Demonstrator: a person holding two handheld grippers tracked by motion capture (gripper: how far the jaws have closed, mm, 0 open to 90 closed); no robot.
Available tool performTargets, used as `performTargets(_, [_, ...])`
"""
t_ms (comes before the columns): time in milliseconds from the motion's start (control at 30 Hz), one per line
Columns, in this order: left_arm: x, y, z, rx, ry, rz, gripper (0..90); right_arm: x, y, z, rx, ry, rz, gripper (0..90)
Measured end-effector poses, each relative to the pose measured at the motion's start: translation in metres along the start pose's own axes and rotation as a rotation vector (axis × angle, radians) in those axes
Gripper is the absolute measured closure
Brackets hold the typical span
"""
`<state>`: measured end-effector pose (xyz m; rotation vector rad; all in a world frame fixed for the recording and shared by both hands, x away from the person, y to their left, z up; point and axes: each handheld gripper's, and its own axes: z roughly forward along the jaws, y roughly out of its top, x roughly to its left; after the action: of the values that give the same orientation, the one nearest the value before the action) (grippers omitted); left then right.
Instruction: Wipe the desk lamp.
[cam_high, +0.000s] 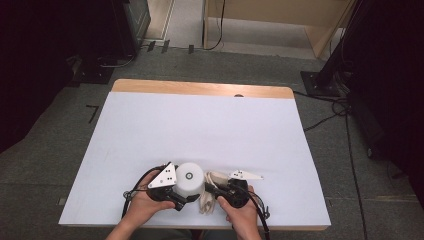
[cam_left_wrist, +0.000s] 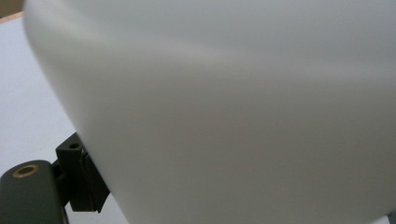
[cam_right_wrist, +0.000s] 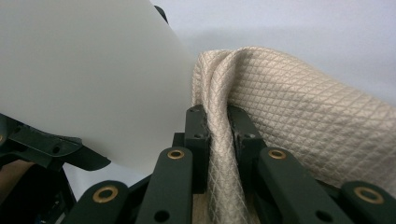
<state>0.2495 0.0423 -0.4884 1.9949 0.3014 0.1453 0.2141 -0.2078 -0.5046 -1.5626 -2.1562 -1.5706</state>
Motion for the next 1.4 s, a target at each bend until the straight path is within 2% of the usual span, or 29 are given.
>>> performTargets(100, [-0.001,0.0,0.0,-0.001,0.005,-0.001,8.1,0.002,0.002,-0.002,0.0,0.001,-0.014,80.3])
performTargets(233, [-0.001,-0.001,0.0,-0.008,0.01,-0.002,8.1,0.011,0.014,-0.015,-0.072,0.046,-0.035,80.2])
performTargets(300, [-0.001,-0.001,0.0,-0.008,0.011,-0.002,8.1,0.019,0.022,-0.024,-0.117,0.065,-0.072,80.1])
performTargets(400, [-0.001,-0.001,0.0,-0.011,0.012,-0.002,8.1,0.026,0.028,-0.031,-0.146,0.069,-0.113,80.0])
performTargets(500, [-0.002,-0.002,0.0,-0.013,0.014,-0.002,8.1,0.022,0.023,-0.026,-0.128,0.057,-0.091,79.9])
performTargets(600, [-0.002,-0.002,0.0,-0.019,0.018,-0.008,8.1,0.015,0.012,-0.015,-0.078,0.022,-0.056,80.2])
performTargets(700, [-0.002,-0.002,0.001,-0.019,0.019,-0.009,8.1,0.004,0.005,-0.005,-0.026,0.015,-0.006,80.2])
performTargets(767, [-0.002,-0.002,0.001,-0.02,0.019,-0.01,8.1,0.0,0.002,-0.001,-0.012,0.01,-0.007,80.1])
performTargets(1133, [-0.003,-0.002,0.001,-0.022,0.029,-0.011,8.1,-0.003,0.002,0.002,0.001,-0.003,-0.012,80.0])
performTargets(1400, [-0.005,-0.002,-0.004,-0.004,0.034,-0.002,8.1,0.003,0.008,-0.005,-0.056,-0.002,-0.04,79.9])
